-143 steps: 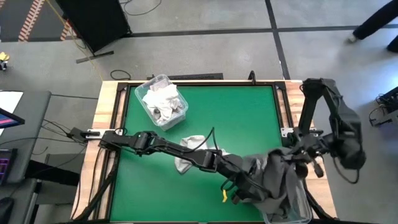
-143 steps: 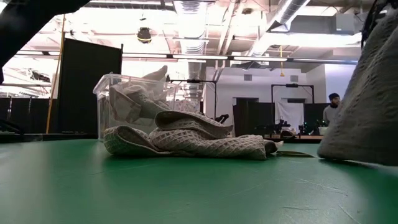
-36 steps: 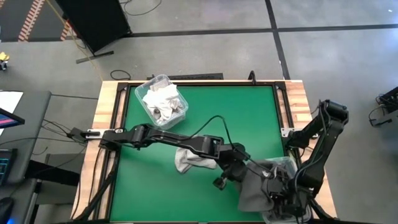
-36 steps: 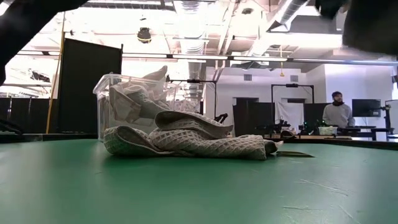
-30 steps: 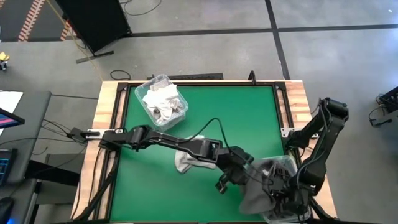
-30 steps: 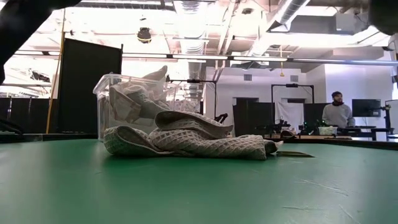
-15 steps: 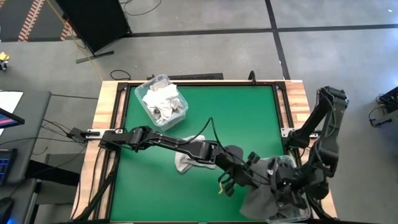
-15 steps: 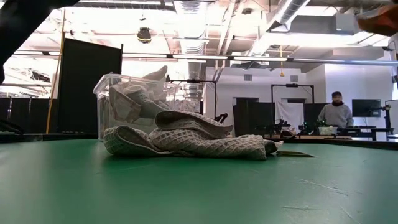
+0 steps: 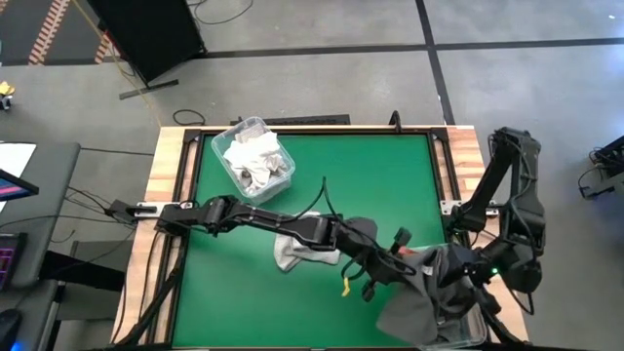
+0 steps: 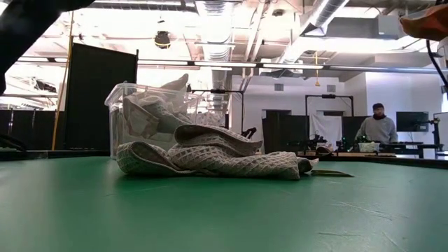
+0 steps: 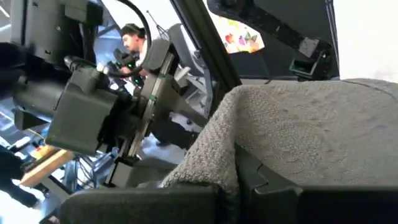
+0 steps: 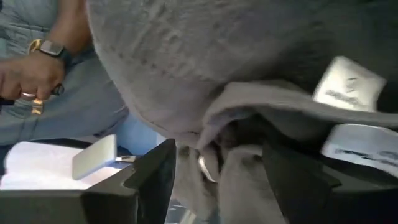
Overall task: Sort towels by color in basket
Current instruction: Put the gray towel into the bottom transparent bin
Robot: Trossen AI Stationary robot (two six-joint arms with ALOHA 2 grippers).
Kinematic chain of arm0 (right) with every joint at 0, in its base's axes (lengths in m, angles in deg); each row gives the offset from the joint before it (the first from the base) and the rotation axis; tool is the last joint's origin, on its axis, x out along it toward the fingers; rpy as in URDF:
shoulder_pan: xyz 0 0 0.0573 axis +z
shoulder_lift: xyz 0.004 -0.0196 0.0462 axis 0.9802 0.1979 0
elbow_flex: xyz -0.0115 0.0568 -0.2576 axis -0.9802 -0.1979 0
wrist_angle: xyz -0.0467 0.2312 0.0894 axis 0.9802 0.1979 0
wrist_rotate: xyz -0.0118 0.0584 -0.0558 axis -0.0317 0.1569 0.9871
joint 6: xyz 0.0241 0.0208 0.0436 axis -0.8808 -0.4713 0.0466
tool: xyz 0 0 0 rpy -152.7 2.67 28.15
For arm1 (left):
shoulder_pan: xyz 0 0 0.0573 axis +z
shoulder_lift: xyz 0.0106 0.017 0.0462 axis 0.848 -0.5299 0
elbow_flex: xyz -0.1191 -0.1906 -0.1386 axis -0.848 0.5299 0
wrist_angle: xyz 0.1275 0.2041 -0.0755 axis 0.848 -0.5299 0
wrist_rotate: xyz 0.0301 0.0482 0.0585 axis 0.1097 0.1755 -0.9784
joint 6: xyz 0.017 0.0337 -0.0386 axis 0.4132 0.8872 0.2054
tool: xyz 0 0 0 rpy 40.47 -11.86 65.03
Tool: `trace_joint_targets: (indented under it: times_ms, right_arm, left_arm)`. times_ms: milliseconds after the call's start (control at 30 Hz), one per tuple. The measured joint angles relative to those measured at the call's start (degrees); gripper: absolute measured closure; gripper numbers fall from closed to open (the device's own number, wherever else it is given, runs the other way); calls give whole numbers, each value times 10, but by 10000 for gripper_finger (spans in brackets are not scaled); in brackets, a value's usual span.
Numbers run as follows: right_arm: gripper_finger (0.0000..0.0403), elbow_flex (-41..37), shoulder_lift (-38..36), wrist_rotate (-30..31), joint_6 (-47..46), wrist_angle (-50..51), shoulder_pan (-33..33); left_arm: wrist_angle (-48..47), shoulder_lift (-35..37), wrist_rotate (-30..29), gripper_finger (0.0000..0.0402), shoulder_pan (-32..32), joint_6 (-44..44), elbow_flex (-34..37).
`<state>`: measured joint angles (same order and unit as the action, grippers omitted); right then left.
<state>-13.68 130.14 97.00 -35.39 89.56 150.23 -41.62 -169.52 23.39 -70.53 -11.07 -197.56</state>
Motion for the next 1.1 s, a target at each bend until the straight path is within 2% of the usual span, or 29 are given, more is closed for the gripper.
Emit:
trace_joint_targets:
  times_ms: [533, 767, 1100]
  right_arm:
    - [138, 0, -8, 33, 18, 56, -2]
    - [138, 0, -9, 71, 76, 56, -18]
    - [138, 0, -1, 90, 155, 80, -102]
  left_arm:
    - [142, -85, 14, 402, 16, -55, -1]
    - [139, -86, 14, 402, 17, -55, 0]
    - [56, -86, 17, 402, 17, -52, 0]
